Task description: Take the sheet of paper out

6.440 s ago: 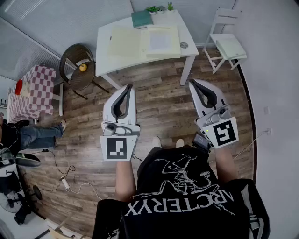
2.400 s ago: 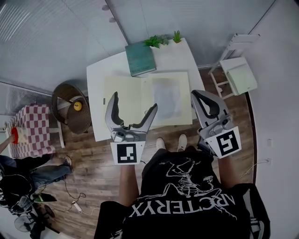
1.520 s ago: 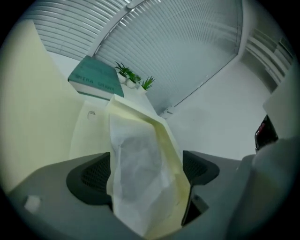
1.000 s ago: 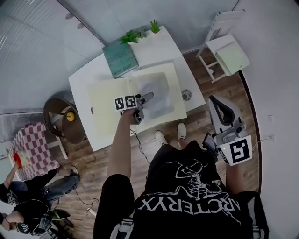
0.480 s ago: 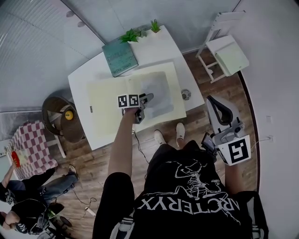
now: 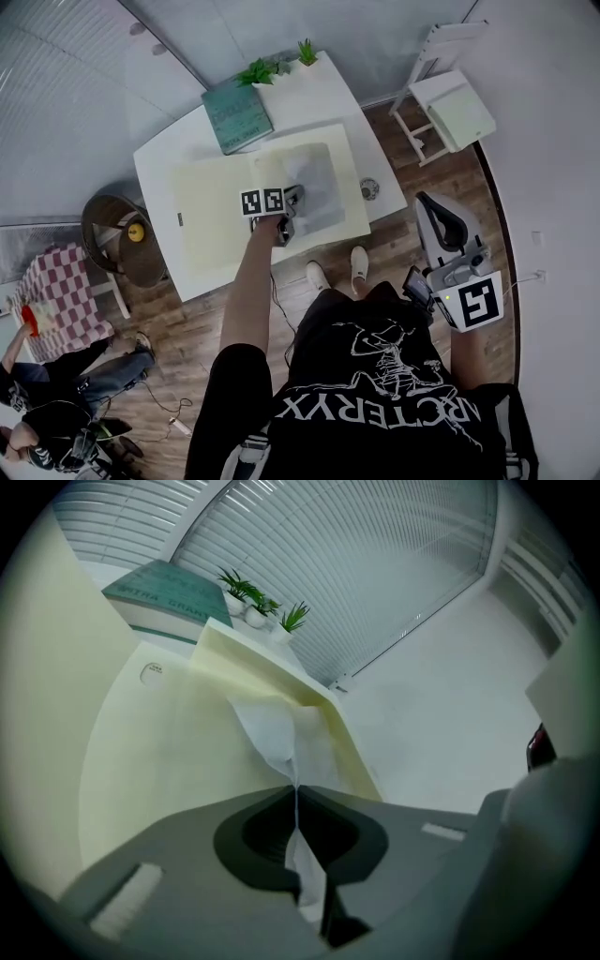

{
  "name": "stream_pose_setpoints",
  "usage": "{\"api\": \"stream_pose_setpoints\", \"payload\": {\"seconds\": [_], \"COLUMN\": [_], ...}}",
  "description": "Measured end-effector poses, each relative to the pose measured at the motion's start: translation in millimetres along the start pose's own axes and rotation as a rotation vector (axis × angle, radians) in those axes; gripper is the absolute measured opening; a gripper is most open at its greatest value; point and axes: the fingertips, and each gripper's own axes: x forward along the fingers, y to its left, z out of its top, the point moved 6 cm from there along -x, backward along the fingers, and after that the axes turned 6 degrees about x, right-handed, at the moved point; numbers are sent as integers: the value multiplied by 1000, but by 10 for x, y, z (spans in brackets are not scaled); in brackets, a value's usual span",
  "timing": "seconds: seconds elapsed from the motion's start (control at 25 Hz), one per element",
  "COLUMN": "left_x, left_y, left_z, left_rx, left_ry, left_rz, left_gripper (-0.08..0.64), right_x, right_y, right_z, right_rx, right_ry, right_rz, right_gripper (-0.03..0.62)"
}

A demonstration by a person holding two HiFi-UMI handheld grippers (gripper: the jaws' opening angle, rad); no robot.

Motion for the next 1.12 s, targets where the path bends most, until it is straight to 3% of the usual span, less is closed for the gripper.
{"api": "stream_pose_setpoints", "payload": {"seconds": [0.16, 0.28, 0.56, 0.68, 1.12], "left_x": [-248, -628, -1814, -2311, -3465], "left_y": [-35, -139, -349, -542, -2023], "left_z": [38, 49, -16, 30, 410], "left_rx": [10, 62, 172, 225, 664], "left_ry": [-60, -143, -359, -490, -914], "left_rz": [10, 48, 257, 329, 537], "left_gripper": [14, 12, 12, 12, 12], "right_x": [20, 78, 338, 444, 706], "right_y": [-7, 49, 273, 409, 728], "right_z": [3, 39, 137, 144, 358], "right_rx": [5, 4, 11, 14, -3], "right_ry": [-9, -28, -88, -110, -169], "right_rz": [13, 45, 168, 218, 267], "right_gripper": [12, 12, 12, 12, 11]}}
